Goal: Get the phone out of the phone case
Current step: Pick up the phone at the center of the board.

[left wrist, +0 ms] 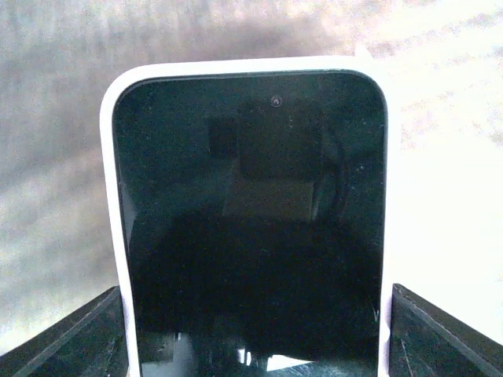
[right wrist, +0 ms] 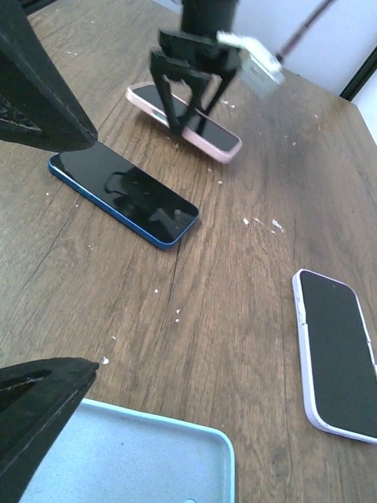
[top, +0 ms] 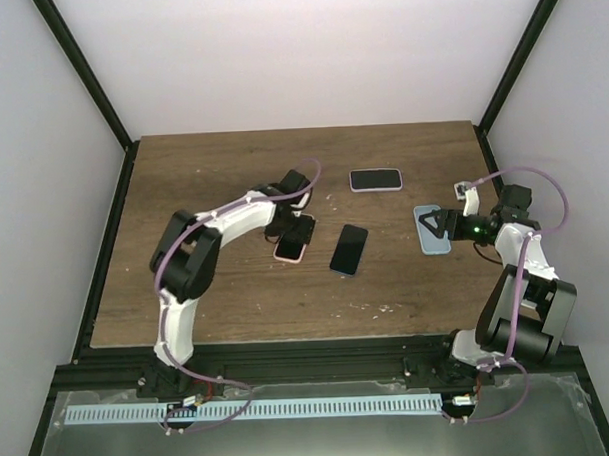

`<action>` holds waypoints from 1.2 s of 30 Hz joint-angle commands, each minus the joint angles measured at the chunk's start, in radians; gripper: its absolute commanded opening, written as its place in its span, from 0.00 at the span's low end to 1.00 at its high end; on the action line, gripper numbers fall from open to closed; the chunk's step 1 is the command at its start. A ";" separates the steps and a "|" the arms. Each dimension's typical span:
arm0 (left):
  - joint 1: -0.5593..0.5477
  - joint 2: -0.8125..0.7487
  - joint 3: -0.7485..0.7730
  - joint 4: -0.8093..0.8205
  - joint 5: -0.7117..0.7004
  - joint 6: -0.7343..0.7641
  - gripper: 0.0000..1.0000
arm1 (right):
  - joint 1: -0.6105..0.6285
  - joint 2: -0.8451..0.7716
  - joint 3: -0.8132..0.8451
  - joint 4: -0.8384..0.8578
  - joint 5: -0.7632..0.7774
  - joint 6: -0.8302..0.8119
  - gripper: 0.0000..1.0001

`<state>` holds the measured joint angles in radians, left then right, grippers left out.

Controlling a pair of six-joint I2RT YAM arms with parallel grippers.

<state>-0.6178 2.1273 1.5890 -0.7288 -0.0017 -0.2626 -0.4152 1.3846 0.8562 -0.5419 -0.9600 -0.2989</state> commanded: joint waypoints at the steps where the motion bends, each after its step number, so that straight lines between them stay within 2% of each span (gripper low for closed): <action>1: -0.042 -0.286 -0.204 0.170 0.072 -0.060 0.45 | 0.006 -0.030 0.017 0.002 -0.027 -0.023 0.71; 4: -0.072 -0.461 -0.382 0.296 0.075 -0.125 0.43 | 0.049 -0.070 0.021 0.000 -0.034 -0.050 0.69; 7: -0.097 -0.601 -0.502 0.399 0.037 -0.194 0.41 | 0.154 -0.120 0.030 0.001 -0.029 -0.041 0.67; 12: -0.125 -0.779 -0.643 0.600 -0.058 -0.331 0.40 | 0.461 -0.170 0.056 0.034 0.056 0.052 0.67; 16: -0.144 -0.849 -0.706 0.732 -0.141 -0.448 0.36 | 0.660 -0.163 0.102 0.078 0.153 0.127 0.67; 23: -0.227 -0.877 -0.723 0.877 -0.337 -0.513 0.34 | 0.878 -0.129 0.125 0.221 0.317 0.247 0.65; 27: -0.263 -0.874 -0.718 0.897 -0.397 -0.518 0.34 | 0.959 -0.069 0.172 0.224 0.364 0.273 0.62; 30: -0.282 -0.874 -0.720 0.907 -0.434 -0.517 0.33 | 0.973 -0.043 0.184 0.244 0.389 0.314 0.55; 34: -0.296 -0.880 -0.729 0.923 -0.459 -0.515 0.33 | 0.972 -0.025 0.184 0.256 0.405 0.357 0.43; 36: -0.296 -0.880 -0.730 0.919 -0.464 -0.519 0.33 | 0.972 -0.029 0.177 0.268 0.392 0.369 0.34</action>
<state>-0.9043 1.2869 0.8577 0.0887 -0.4145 -0.7635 0.5533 1.3514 1.0016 -0.3111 -0.6029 0.0162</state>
